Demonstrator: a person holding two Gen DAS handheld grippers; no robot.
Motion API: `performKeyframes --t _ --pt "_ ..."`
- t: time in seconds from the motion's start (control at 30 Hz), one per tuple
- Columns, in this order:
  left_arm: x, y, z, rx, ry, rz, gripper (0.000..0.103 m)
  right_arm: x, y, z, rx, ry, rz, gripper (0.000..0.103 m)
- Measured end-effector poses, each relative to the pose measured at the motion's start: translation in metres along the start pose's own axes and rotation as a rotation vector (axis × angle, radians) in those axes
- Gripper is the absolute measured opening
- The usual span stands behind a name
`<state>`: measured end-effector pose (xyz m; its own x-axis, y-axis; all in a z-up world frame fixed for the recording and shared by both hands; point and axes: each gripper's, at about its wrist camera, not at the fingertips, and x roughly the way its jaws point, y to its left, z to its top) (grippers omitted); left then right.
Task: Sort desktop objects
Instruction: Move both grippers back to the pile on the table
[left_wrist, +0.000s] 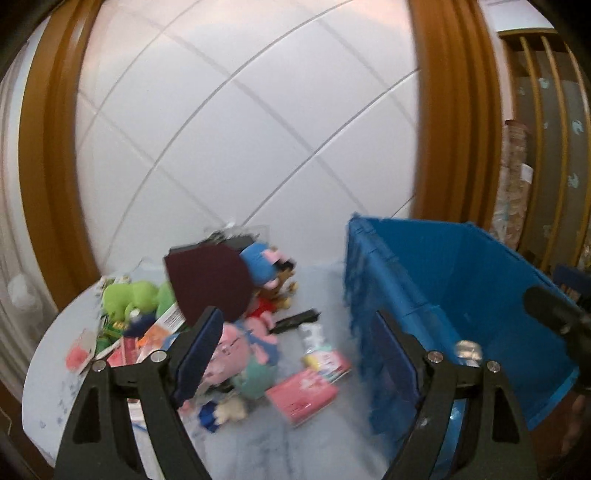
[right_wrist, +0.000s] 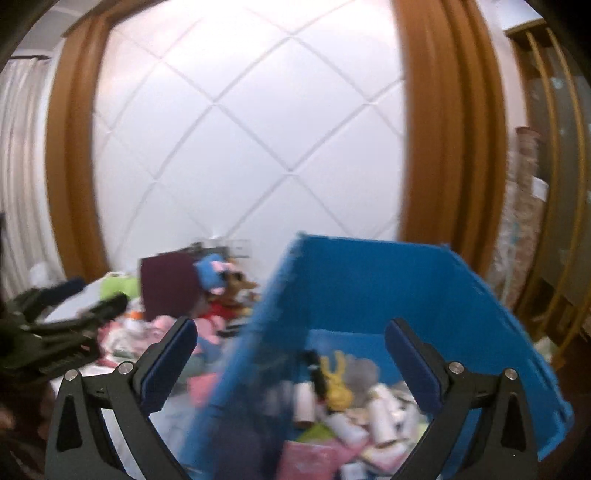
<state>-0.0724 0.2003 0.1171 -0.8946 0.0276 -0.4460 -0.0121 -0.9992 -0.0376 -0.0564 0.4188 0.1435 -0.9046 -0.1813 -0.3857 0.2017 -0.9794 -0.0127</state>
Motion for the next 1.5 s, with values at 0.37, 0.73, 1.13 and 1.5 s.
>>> performKeyframes --t 0.37,0.73,1.13,1.5 --pt "0.050 0.182 -0.060 -0.040 0.183 0.051 0.082 0.061 0.146 -0.003 -0.002 0.095 0.118 0.103" --pt "0.134 0.317 -0.159 -0.024 0.493 0.130 0.082 0.167 0.216 -0.080 0.076 0.387 0.101 0.103" --pt "0.204 0.310 -0.193 0.151 0.637 -0.053 0.082 0.245 0.230 -0.159 0.135 0.664 0.038 0.103" --pt "0.225 0.278 -0.202 0.281 0.655 -0.133 0.082 0.290 0.232 -0.186 0.178 0.778 0.035 0.103"
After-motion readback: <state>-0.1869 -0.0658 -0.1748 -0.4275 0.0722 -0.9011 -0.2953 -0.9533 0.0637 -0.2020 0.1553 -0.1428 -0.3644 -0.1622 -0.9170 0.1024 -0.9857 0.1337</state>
